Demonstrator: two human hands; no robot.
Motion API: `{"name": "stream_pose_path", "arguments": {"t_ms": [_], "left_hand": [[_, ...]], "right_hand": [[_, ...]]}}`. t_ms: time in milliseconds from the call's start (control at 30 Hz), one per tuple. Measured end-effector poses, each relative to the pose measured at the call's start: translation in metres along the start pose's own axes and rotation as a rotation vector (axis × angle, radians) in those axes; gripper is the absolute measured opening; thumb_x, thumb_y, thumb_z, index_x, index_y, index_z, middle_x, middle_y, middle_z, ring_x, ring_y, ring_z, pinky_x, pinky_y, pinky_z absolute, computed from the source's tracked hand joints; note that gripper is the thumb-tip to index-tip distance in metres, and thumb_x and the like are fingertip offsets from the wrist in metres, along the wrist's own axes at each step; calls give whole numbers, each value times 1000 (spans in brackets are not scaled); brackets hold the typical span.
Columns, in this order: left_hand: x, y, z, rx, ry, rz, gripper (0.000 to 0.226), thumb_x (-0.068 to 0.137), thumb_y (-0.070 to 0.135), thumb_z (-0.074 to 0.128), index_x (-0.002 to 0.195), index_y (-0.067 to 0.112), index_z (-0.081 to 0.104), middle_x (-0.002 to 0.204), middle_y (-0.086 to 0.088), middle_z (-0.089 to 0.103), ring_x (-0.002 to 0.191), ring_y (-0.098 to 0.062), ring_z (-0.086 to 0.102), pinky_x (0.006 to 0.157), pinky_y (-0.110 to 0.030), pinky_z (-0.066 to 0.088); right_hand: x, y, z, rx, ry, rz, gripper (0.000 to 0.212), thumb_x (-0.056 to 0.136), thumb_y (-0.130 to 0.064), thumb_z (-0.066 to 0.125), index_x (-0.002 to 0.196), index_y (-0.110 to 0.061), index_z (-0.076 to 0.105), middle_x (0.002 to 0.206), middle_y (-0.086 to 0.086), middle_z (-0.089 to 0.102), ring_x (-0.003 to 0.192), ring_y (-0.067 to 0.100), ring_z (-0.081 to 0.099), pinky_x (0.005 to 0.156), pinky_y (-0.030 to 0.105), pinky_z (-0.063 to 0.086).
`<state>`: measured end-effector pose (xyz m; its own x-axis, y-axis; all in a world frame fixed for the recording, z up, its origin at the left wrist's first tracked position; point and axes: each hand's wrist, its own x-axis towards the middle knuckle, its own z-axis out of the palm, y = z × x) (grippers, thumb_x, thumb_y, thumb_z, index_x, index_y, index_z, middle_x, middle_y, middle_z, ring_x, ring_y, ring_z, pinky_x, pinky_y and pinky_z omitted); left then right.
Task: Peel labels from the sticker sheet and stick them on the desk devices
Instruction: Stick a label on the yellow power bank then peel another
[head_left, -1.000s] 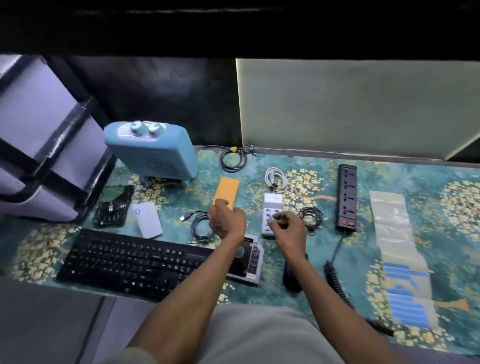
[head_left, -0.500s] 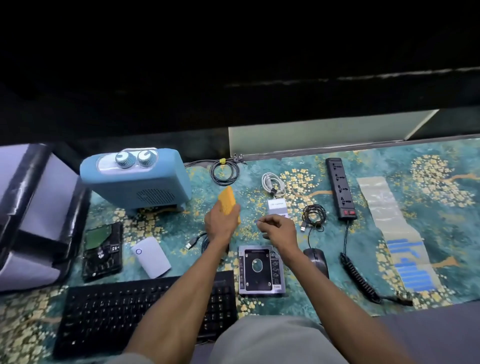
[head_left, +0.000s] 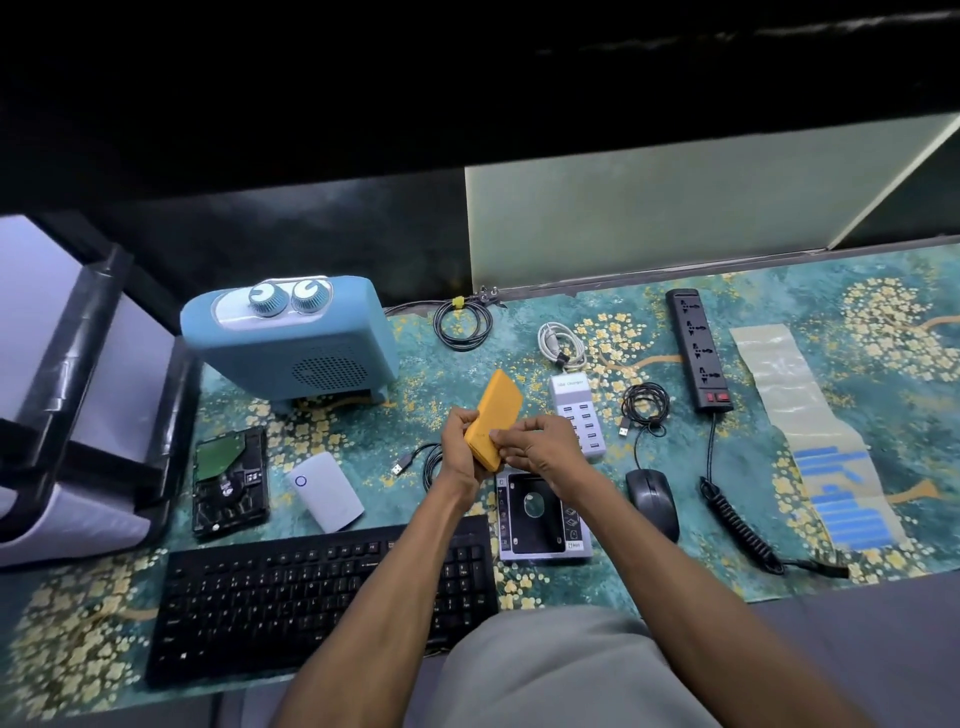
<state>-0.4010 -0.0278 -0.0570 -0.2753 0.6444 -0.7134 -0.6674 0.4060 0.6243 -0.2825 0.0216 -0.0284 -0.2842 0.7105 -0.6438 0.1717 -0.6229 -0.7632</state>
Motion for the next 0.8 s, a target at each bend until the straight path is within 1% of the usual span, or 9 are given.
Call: {"name": "stream_pose_path", "arguments": {"t_ms": [133, 233, 300, 367, 400, 467, 667, 733, 800], "left_hand": [[0, -5, -1, 52, 79, 21, 33, 94, 42, 41, 86, 13, 56, 73, -9, 60, 63, -25, 54, 60, -32, 44], [1, -5, 12, 387, 208, 235, 31, 96, 41, 40, 87, 15, 54, 75, -3, 54, 71, -25, 51, 60, -34, 35], [3, -8, 21, 775, 306, 342, 39, 98, 50, 37, 113, 21, 58, 97, -2, 56, 88, -27, 55, 69, -37, 37], [5, -13, 30, 1067, 380, 329, 64, 96, 63, 39, 148, 27, 36, 121, -7, 49, 103, -31, 56, 80, -39, 42], [6, -14, 32, 1169, 401, 327, 73, 95, 64, 43, 155, 25, 26, 127, -10, 45, 107, -34, 56, 82, -40, 45], [9, -17, 42, 1315, 430, 337, 72, 98, 51, 50, 157, 20, 23, 135, -17, 42, 114, -38, 54, 85, -44, 48], [10, -14, 67, 1433, 576, 353, 44, 98, 25, 54, 141, 19, 44, 134, -18, 44, 119, -37, 47, 94, -47, 47], [6, -21, 83, 1382, 637, 407, 42, 96, 25, 56, 137, 18, 50, 130, -14, 47, 117, -34, 47, 95, -46, 45], [2, -35, 105, 1290, 616, 482, 42, 95, 27, 58, 135, 17, 53, 129, -12, 51, 116, -32, 49, 94, -45, 45]], "right_hand": [[-2, 9, -11, -202, 23, -13, 34, 70, -16, 94, 76, -3, 63, 60, 10, 66, 53, 20, 62, 52, 29, 51], [-4, 17, -20, -363, 117, -30, 30, 74, -10, 90, 70, -10, 61, 63, 9, 66, 53, 18, 63, 53, 31, 54], [-5, 20, -29, -329, 130, -34, 24, 80, -8, 85, 74, -8, 61, 67, 9, 66, 53, 15, 61, 51, 27, 52], [-7, 21, -40, -308, 153, -42, 19, 83, -12, 81, 78, -7, 63, 71, 11, 70, 56, 16, 62, 51, 25, 51], [-7, 21, -43, -301, 160, -43, 18, 84, -14, 80, 80, -7, 64, 75, 12, 73, 57, 18, 64, 54, 27, 52], [-7, 19, -55, -278, 170, -45, 14, 84, -13, 78, 79, -6, 66, 77, 15, 75, 58, 20, 64, 57, 30, 55], [-2, 18, -95, -241, 194, -40, 11, 83, -12, 75, 77, -6, 69, 73, 13, 77, 58, 19, 66, 59, 31, 54], [-2, 17, -111, -236, 225, -51, 9, 82, -15, 75, 76, -10, 70, 69, 7, 77, 59, 16, 66, 60, 31, 55], [-3, 13, -127, -232, 243, -70, 9, 81, -17, 74, 74, -13, 69, 68, 5, 76, 58, 15, 66, 58, 30, 55]]}}
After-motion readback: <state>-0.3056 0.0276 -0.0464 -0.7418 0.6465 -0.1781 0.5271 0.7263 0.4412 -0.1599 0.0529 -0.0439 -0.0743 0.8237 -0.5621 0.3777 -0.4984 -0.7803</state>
